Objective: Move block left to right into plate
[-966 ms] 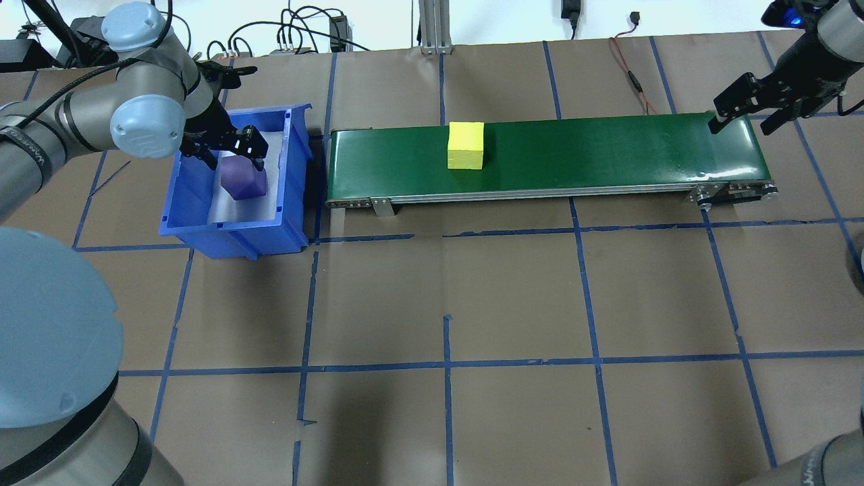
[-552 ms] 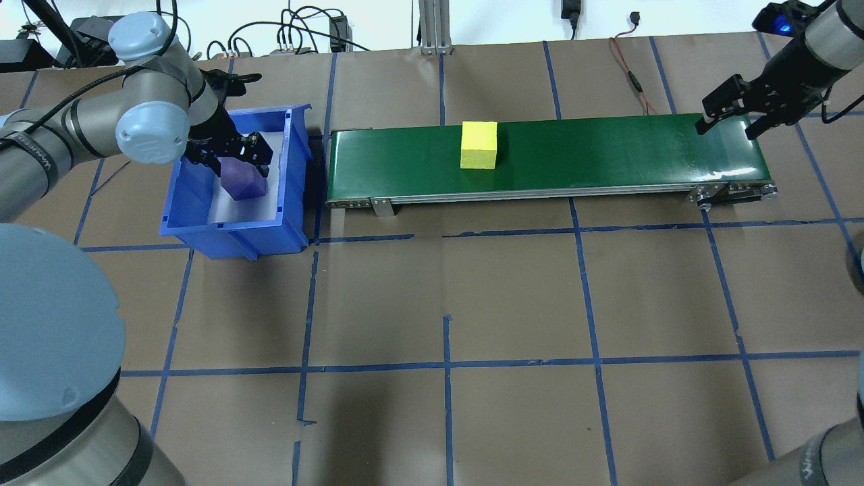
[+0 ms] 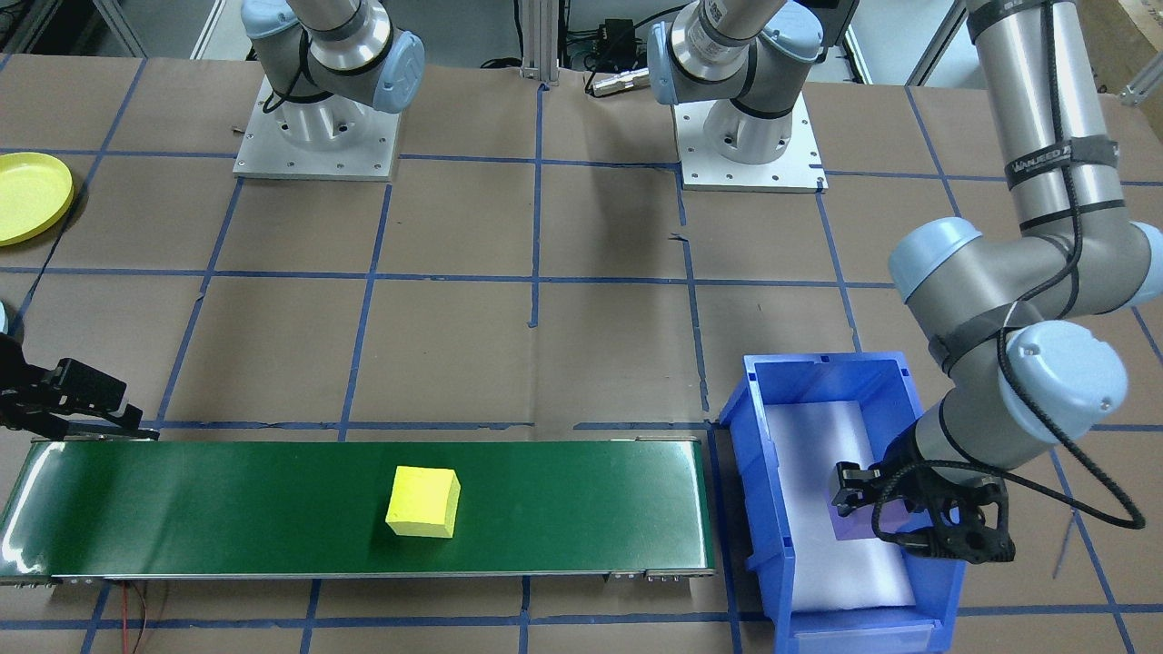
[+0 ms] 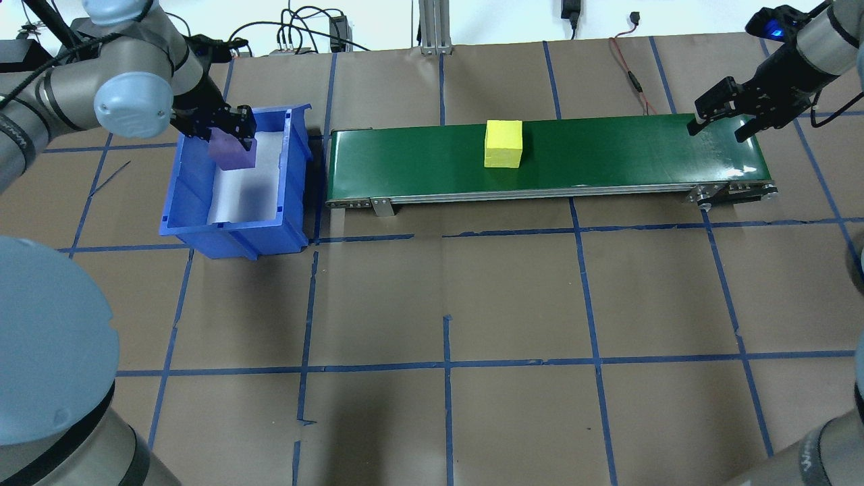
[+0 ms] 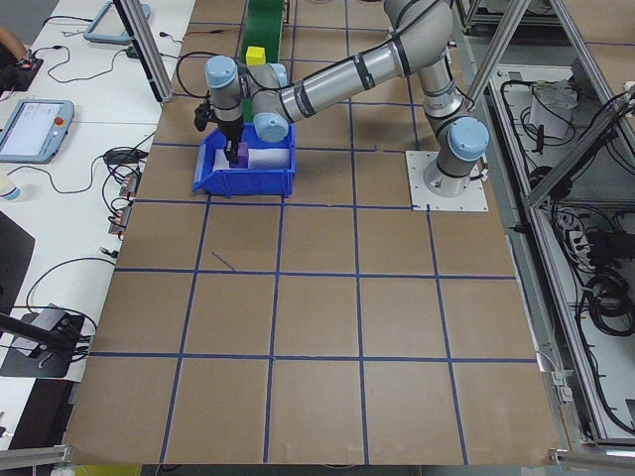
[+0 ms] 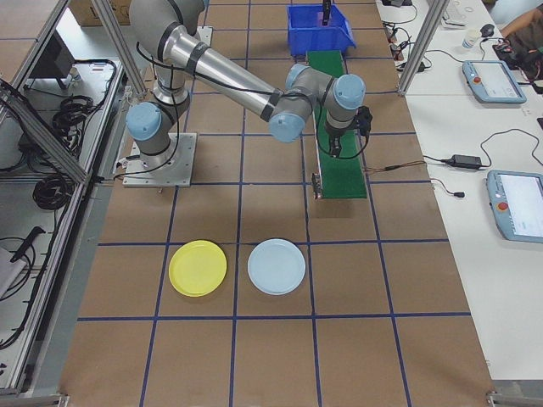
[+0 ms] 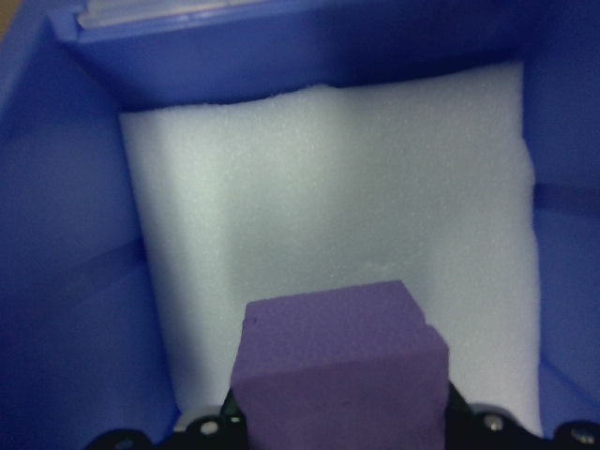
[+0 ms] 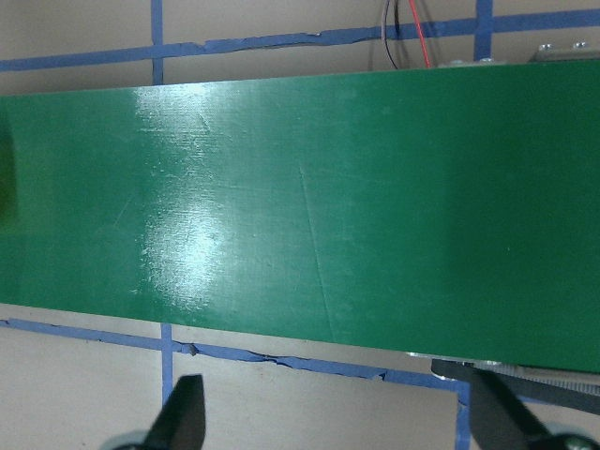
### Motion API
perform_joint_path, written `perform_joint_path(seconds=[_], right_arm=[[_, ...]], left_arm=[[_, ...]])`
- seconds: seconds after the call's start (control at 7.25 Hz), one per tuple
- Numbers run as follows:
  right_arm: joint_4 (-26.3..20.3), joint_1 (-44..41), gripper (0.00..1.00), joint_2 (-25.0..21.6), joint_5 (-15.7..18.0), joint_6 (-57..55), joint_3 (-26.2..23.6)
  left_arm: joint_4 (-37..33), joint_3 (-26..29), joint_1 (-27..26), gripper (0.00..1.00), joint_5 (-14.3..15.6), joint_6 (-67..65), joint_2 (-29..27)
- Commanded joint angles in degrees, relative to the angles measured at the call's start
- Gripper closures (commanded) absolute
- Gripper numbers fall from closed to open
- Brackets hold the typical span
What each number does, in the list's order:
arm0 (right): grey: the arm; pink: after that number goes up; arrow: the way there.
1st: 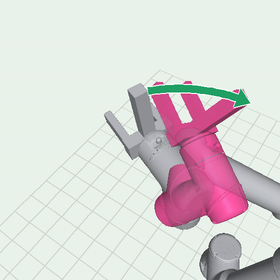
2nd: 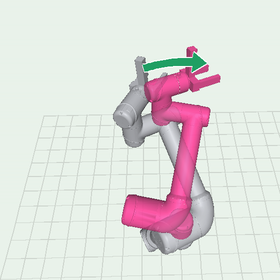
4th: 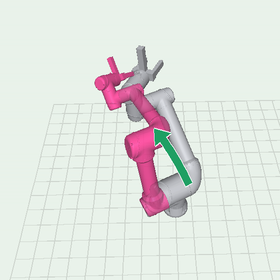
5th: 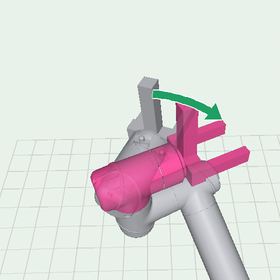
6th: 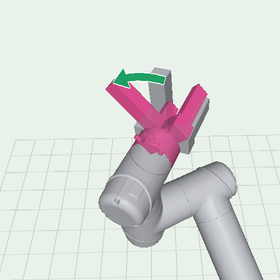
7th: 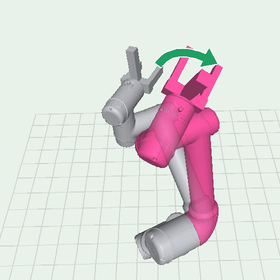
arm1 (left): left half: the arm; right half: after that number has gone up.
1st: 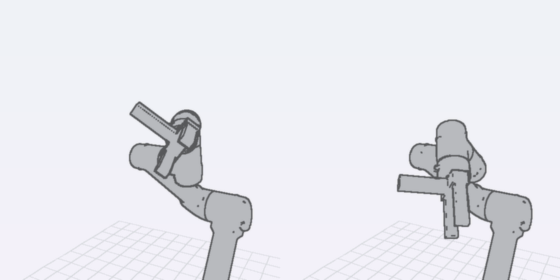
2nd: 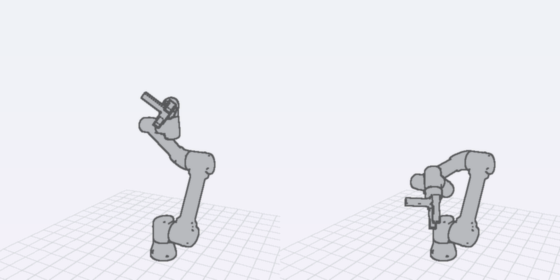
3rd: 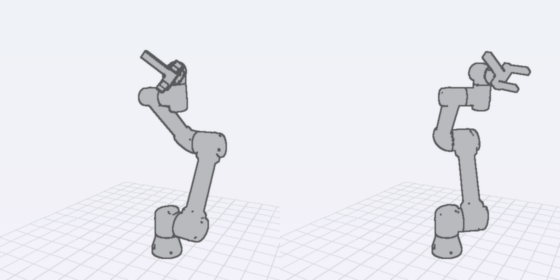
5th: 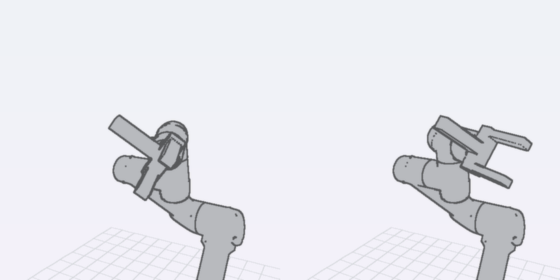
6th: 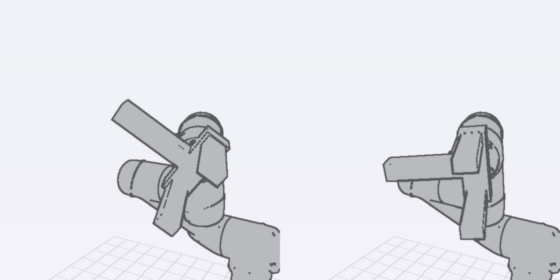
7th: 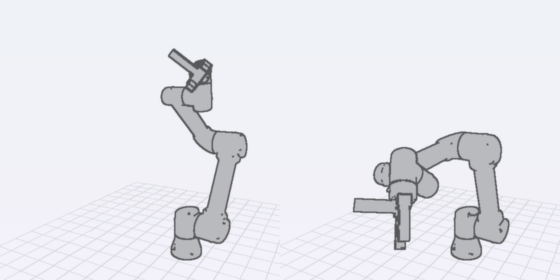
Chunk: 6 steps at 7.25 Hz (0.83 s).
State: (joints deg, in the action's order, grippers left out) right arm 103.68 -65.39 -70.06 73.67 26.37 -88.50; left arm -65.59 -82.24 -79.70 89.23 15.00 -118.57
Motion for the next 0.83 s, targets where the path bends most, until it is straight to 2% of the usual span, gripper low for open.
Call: perform_joint_path(seconds=[0.0, 0.28, 0.41, 0.69], right_arm=[[0.04, 0.0, 0.0, 0.01, -0.02, 0.0, -0.1], [0.04, 0.0, 0.0, 0.01, -0.02, 0.0, -0.1], [0.04, 0.0, 0.0, 0.01, -0.02, 0.0, -0.1], [0.04, 0.0, 0.0, 0.1, -0.1, 0.0, -0.1]], left_arm=[[-4.63, 4.09, -7.26, 0.64, 0.51, -5.37, 3.42], [-2.45, 3.06, -17.37, 0.64, 0.6, -9.01, 2.65], [-2.18, 1.74, -18.55, 0.64, 0.51, -9.89, 0.81], [4.66, -2.47, -18.83, 0.63, 0.07, -8.58, -1.31]])
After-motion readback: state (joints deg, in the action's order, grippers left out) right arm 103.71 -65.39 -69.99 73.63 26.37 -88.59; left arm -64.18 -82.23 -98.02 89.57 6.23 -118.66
